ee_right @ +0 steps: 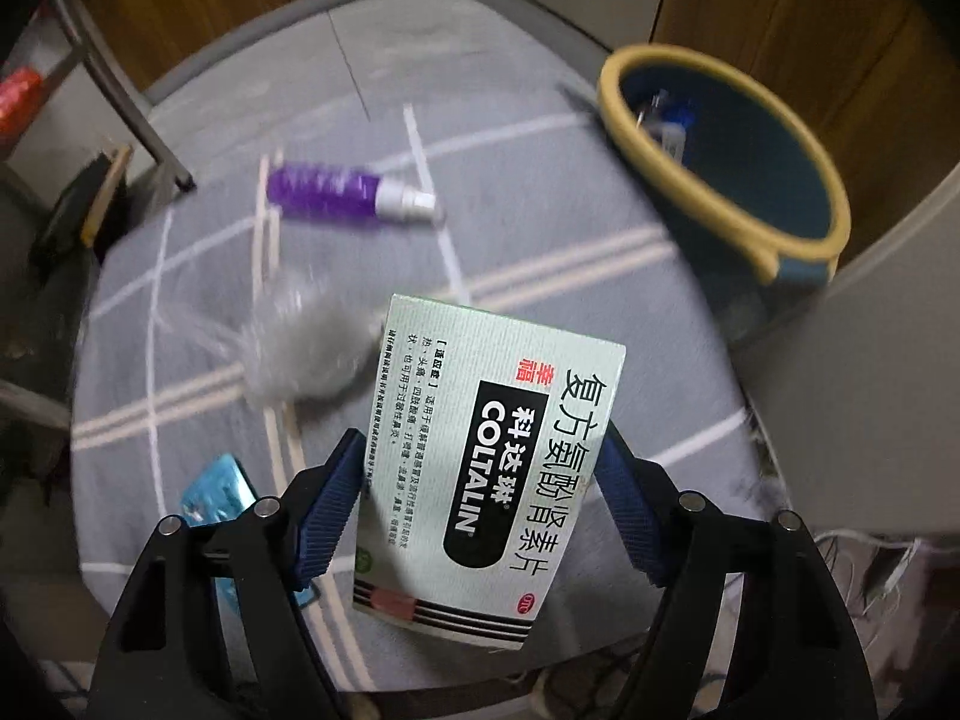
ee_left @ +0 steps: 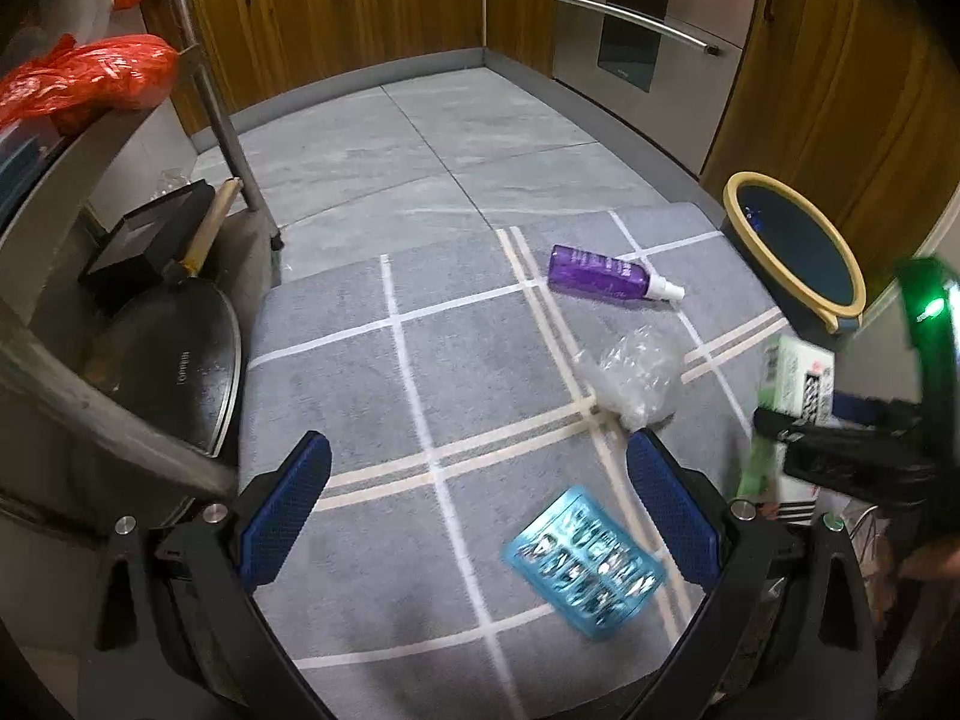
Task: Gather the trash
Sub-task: 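Grasp the white COLTALIN medicine box with the right tool while the left tool grasps the clear plastic bag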
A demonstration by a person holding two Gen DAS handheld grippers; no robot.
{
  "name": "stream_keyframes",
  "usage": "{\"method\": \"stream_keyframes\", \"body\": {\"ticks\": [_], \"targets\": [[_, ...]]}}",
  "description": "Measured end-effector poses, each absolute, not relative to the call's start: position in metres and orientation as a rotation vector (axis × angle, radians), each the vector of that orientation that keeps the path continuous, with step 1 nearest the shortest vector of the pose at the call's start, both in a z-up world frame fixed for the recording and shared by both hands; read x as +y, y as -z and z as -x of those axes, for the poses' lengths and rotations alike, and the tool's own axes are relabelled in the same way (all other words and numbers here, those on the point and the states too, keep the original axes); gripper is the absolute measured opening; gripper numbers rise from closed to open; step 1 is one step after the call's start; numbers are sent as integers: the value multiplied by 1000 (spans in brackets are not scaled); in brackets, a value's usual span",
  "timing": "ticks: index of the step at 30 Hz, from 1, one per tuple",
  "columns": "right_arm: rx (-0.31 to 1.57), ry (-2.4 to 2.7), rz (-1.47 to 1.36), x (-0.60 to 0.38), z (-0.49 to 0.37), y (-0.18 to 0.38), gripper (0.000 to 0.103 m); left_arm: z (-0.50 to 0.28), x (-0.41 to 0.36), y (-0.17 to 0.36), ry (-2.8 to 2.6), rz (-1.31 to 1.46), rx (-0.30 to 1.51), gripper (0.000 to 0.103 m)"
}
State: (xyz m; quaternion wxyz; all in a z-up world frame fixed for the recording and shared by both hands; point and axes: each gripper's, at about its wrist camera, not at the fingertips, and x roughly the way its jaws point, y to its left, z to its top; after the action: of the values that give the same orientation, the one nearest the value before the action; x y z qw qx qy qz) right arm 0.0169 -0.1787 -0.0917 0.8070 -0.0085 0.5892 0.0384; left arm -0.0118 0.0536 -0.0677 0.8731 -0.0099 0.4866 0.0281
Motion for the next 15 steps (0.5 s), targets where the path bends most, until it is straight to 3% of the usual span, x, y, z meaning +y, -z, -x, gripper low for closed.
{"method": "stream_keyframes", "body": {"ticks": [9,15], "targets": [[1028,-105,91,-213,-68,17,76,-22,16,97,-20,-40,1050,97],[995,-108,67,-232,-79,13,76,-43,-15,130,56,-98,1092,97]]}}
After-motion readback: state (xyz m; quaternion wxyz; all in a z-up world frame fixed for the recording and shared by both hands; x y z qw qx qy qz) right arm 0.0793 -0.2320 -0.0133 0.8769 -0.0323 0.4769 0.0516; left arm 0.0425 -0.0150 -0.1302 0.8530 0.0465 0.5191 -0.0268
